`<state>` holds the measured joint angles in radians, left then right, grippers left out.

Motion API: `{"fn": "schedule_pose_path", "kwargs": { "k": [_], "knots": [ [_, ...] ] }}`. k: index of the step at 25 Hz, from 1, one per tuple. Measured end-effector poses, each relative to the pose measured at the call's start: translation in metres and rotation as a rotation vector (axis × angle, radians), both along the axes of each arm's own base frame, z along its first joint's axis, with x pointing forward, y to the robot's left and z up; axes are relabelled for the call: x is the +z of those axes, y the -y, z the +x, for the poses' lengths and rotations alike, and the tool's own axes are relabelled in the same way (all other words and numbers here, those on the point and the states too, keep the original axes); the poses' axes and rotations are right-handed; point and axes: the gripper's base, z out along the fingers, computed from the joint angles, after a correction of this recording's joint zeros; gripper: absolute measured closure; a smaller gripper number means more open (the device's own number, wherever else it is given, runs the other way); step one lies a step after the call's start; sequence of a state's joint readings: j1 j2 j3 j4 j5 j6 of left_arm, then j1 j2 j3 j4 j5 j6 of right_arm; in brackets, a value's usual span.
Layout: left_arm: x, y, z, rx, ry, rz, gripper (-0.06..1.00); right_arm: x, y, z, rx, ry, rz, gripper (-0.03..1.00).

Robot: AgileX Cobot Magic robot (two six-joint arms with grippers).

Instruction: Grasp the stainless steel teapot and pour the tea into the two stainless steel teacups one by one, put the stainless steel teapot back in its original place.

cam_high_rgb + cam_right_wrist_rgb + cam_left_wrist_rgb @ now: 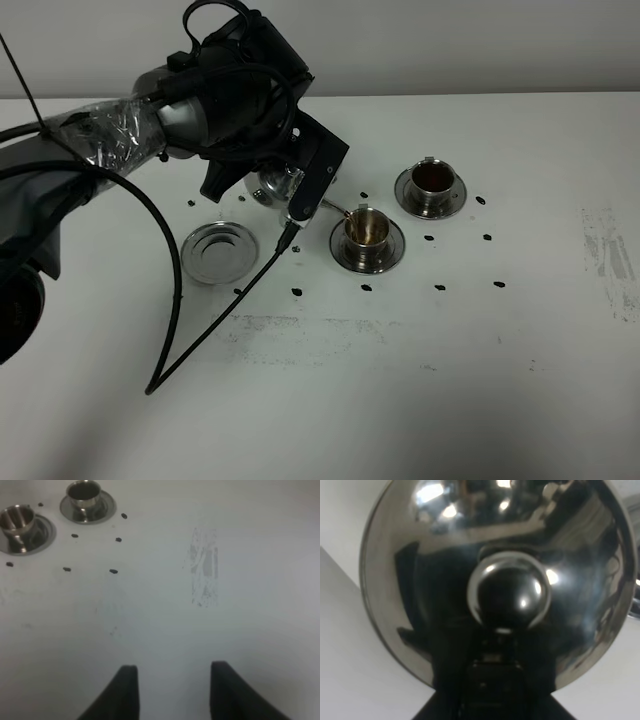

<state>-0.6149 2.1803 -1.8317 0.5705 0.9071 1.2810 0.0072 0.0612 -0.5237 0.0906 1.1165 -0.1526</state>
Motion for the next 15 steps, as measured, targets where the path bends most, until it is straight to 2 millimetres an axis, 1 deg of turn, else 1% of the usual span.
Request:
{"fn": "schedule_pose_path", "kwargs": {
  "k": [7,15],
  "knots": [
    [0.0029,0.0059,-0.0011,-0.023,0.048,0.031,0.77,0.0,0.0,0.0,0.0,0.0,0.0,0.64],
    [0.0042,0.0064,0.0,-0.022,0.084,0.059,0.77,0.0,0.0,0.0,0.0,0.0,0.0,0.64]
  ]
}}
